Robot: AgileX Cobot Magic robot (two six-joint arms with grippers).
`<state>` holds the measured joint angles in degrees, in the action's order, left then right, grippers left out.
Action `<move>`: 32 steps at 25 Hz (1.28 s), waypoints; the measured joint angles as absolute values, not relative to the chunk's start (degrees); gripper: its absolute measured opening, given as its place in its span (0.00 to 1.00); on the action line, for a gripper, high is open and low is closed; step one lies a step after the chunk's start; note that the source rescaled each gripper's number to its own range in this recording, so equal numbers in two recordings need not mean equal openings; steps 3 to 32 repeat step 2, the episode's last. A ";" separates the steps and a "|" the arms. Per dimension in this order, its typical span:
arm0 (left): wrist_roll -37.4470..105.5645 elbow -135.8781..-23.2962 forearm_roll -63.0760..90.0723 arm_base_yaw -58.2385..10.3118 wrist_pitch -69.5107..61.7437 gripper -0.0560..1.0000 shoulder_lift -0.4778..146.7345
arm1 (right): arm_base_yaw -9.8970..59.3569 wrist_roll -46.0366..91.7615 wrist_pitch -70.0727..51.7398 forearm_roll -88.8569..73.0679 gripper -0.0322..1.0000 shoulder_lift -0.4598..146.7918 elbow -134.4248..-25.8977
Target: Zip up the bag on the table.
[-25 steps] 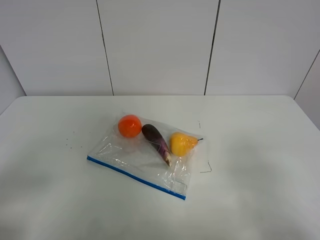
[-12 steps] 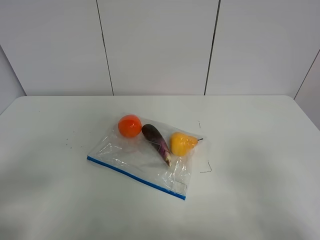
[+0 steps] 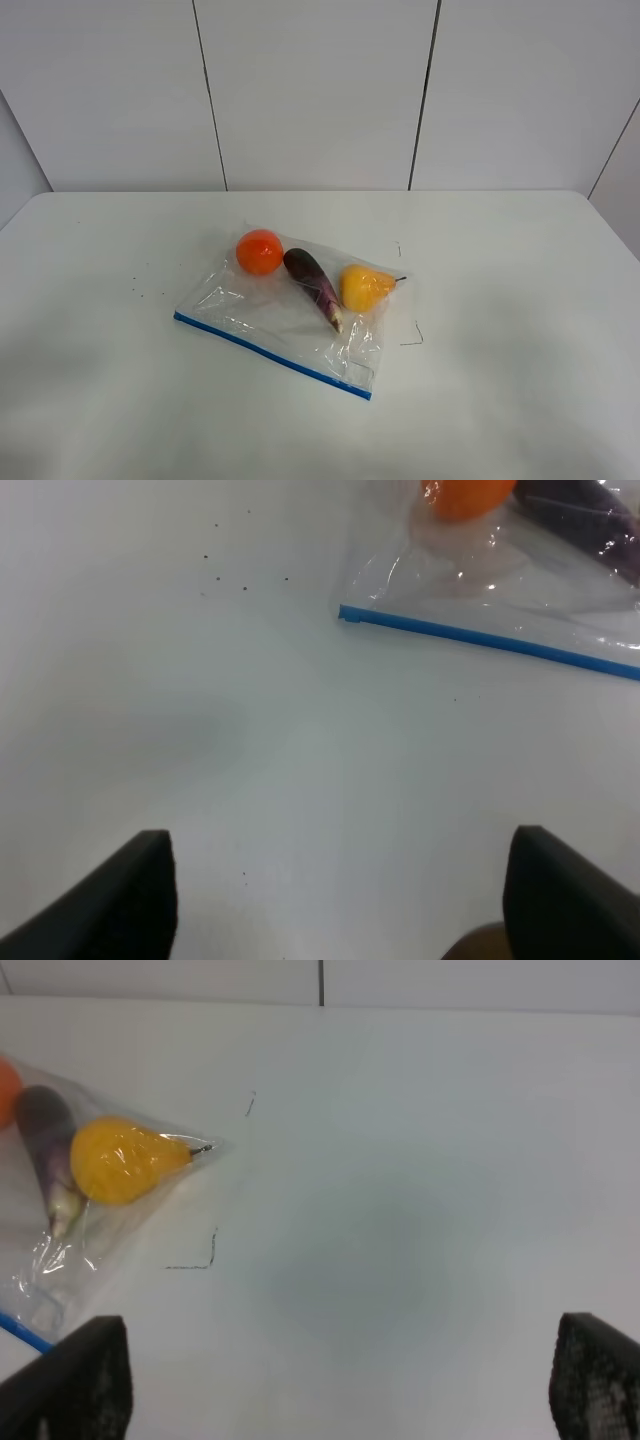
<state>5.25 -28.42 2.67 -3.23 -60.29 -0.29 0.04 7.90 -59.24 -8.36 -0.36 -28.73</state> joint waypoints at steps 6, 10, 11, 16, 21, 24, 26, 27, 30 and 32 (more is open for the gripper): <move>5.25 -28.42 2.67 -3.23 -60.29 0.94 -0.29 | 0.04 7.90 -59.24 -8.36 1.00 -0.36 -28.73; 5.25 -28.42 2.67 -3.23 -60.29 0.94 -0.29 | 0.04 7.90 -59.24 -8.36 1.00 -0.36 -28.73; 5.25 -28.42 2.67 -3.23 -60.29 0.94 -0.29 | 0.04 7.90 -59.24 -8.36 1.00 -0.36 -28.73; 5.25 -28.42 2.67 -3.23 -60.29 0.94 -0.29 | 0.04 7.90 -59.24 -8.36 1.00 -0.36 -28.73; 5.25 -28.42 2.67 -3.23 -60.29 0.94 -0.29 | 0.04 7.90 -59.24 -8.36 1.00 -0.36 -28.73; 5.25 -28.42 2.67 -3.23 -60.29 0.94 -0.29 | 0.04 7.90 -59.24 -8.36 1.00 -0.36 -28.73; 5.25 -28.42 2.67 -3.23 -60.29 0.94 -0.29 | 0.04 7.90 -59.24 -8.36 1.00 -0.36 -28.73; 5.25 -28.42 2.67 -3.23 -60.29 0.94 -0.29 | 0.04 7.90 -59.24 -8.36 1.00 -0.36 -28.73; 5.25 -28.42 2.67 -3.23 -60.29 0.94 -0.29 | 0.04 7.90 -59.24 -8.36 1.00 -0.36 -28.73; 5.25 -28.42 2.67 -3.23 -60.29 0.94 -0.29 | 0.04 7.90 -59.24 -8.36 1.00 -0.36 -28.73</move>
